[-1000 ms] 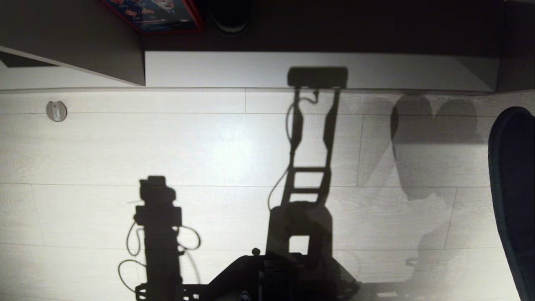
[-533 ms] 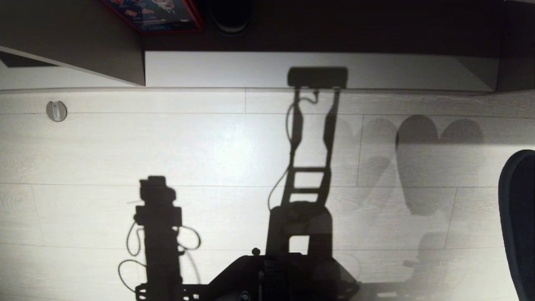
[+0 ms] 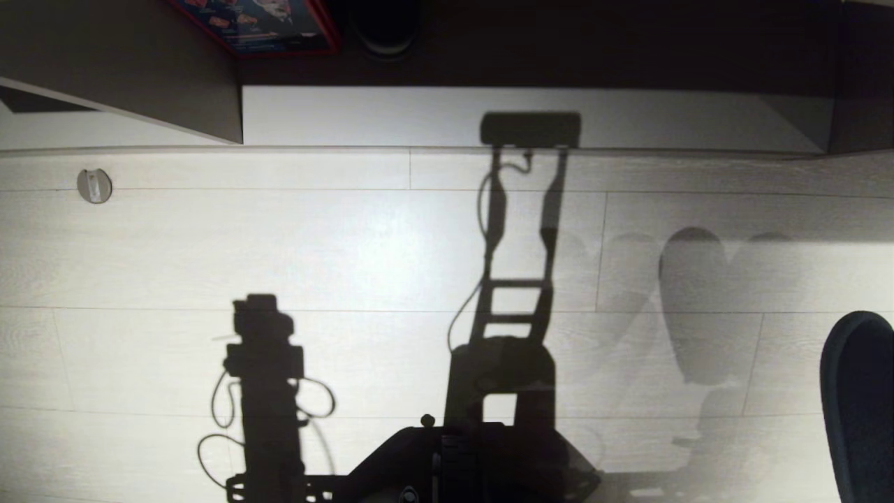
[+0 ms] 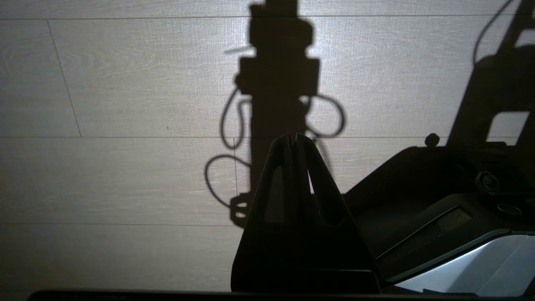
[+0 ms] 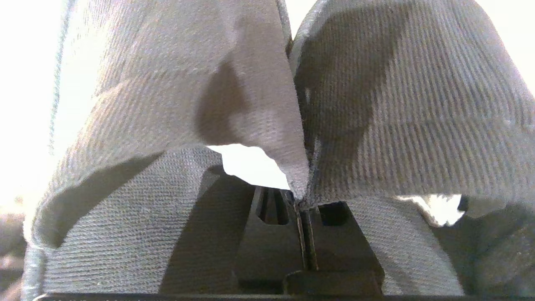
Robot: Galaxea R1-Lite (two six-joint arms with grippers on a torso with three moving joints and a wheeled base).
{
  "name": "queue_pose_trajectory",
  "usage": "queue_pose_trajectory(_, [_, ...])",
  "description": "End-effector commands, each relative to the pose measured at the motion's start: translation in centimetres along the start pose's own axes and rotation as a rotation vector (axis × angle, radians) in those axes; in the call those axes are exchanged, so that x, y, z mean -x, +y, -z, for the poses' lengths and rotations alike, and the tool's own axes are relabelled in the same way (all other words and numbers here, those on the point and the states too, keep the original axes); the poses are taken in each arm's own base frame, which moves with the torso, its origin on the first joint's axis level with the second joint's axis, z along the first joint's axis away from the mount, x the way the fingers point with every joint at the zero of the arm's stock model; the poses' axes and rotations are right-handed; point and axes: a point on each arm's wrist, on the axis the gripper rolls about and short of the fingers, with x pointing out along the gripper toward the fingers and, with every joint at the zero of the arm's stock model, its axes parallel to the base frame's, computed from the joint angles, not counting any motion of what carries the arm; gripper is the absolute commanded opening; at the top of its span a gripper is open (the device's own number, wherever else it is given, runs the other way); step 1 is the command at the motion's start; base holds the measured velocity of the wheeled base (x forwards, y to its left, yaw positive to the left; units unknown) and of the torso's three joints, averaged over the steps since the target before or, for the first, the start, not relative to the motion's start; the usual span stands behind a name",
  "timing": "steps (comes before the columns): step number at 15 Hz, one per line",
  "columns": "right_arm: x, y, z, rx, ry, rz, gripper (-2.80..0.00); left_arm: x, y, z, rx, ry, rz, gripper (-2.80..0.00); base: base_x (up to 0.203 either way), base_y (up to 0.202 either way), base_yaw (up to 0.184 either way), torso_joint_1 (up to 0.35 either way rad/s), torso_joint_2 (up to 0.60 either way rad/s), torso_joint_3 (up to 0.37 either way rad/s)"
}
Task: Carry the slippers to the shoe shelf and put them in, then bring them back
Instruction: Place the slippers on the floor
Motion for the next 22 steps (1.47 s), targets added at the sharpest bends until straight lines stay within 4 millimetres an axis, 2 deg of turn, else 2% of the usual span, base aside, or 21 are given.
queue_pose_trajectory(1, [0.2, 0.0, 0.6, 0.007, 0.033, -0.007, -2.8, 0.0, 0.0, 0.0, 0.0, 0.0, 0.0, -2.8, 0.0, 0.0, 0.0, 0.0, 0.0, 0.0])
queue_pose_trajectory(9, [1.7, 0.2, 2.6, 0.039, 0.095, -0.064, -2.8, 0.0, 0.0, 0.0, 0.0, 0.002, 0.0, -2.8, 0.0, 0.0, 0.0, 0.0, 0.0, 0.0])
queue_pose_trajectory(13, [2.2, 0.2, 2.7, 0.032, 0.032, -0.065, -2.8, 0.0, 0.0, 0.0, 0.0, 0.001, 0.0, -2.8, 0.0, 0.0, 0.0, 0.0, 0.0, 0.0])
queue_pose_trajectory(22, [2.2, 0.3, 3.3, -0.065, 0.091, -0.077, -2.8, 0.0, 0.0, 0.0, 0.0, -0.001, 0.0, -2.8, 0.0, 0.0, 0.0, 0.0, 0.0, 0.0])
